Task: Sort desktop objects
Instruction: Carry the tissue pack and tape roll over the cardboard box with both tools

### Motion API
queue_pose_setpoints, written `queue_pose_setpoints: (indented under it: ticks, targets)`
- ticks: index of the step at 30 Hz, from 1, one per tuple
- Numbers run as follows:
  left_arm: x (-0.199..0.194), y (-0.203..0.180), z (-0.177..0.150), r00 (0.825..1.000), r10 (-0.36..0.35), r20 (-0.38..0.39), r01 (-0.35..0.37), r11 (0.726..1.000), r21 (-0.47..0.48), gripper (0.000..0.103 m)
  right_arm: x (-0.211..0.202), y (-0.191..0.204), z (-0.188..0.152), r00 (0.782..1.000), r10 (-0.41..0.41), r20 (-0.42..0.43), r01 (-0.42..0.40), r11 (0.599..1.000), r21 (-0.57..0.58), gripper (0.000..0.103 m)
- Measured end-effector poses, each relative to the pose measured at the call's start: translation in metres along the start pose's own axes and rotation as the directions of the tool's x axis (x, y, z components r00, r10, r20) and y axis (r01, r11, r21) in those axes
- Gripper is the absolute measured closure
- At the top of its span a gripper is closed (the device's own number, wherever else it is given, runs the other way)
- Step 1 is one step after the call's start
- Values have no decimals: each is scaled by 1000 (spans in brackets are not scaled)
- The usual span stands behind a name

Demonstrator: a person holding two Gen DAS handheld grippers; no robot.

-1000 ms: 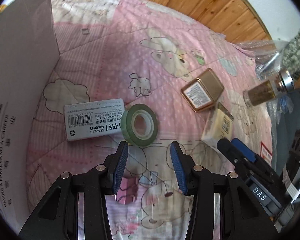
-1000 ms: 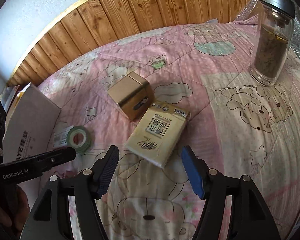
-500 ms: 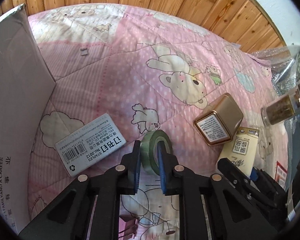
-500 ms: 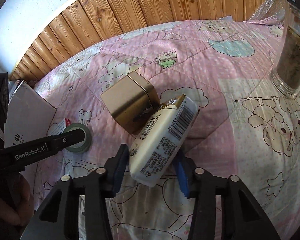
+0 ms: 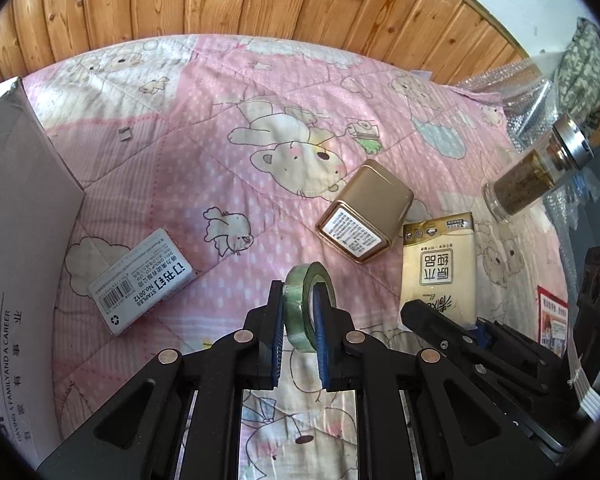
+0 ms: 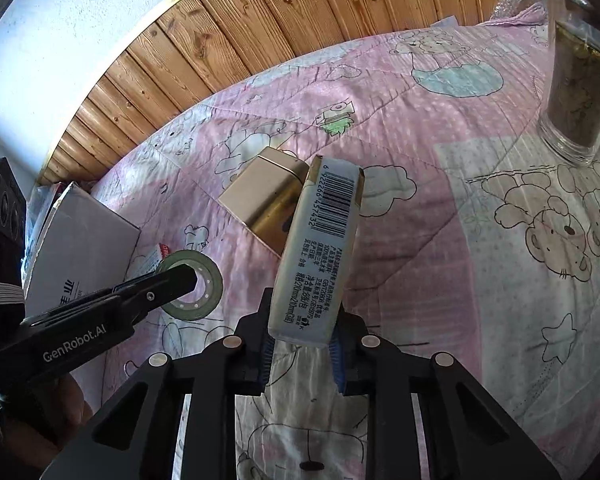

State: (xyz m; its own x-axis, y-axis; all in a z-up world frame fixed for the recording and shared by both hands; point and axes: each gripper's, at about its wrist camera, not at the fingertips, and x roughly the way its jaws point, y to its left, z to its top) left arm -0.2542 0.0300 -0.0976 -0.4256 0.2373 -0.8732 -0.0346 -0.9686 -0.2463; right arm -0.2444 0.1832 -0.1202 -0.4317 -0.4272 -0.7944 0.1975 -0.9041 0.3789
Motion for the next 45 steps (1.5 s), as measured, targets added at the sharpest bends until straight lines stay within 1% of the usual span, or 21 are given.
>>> queue_pose_setpoints:
  ticks: [6, 8, 10, 23, 33, 38, 45]
  targets:
    - [-33, 4, -18, 999, 11, 39, -11, 1000, 13, 90, -18, 20, -22, 1000, 14, 4, -14, 999, -39, 78]
    - [-45, 6, -26, 999, 13, 50, -13, 1000, 11, 92, -24, 29, -31, 1000, 17, 1, -17, 998, -55, 78]
    - [-57, 9, -36, 998, 17, 58, -17, 1000, 10, 94, -30, 40, -40, 1000, 21, -2, -21, 997, -73, 78]
    - [-131, 30, -102, 991, 11, 131, -9, 1000, -20, 94, -80, 109, -94, 999, 39, 18, -34, 977, -208, 78]
    - [-168, 46, -146, 986, 8, 165, -1, 999, -41, 94, -99, 144, -136, 999, 49, 18, -42, 961, -273, 78]
    - [-185, 53, -159, 982, 9, 188, 0, 999, -48, 94, -107, 162, -148, 998, 57, 18, -48, 947, -317, 78]
    - [-210, 69, -170, 972, 18, 235, -3, 998, -64, 94, -115, 194, -156, 997, 69, 24, -54, 919, -390, 78]
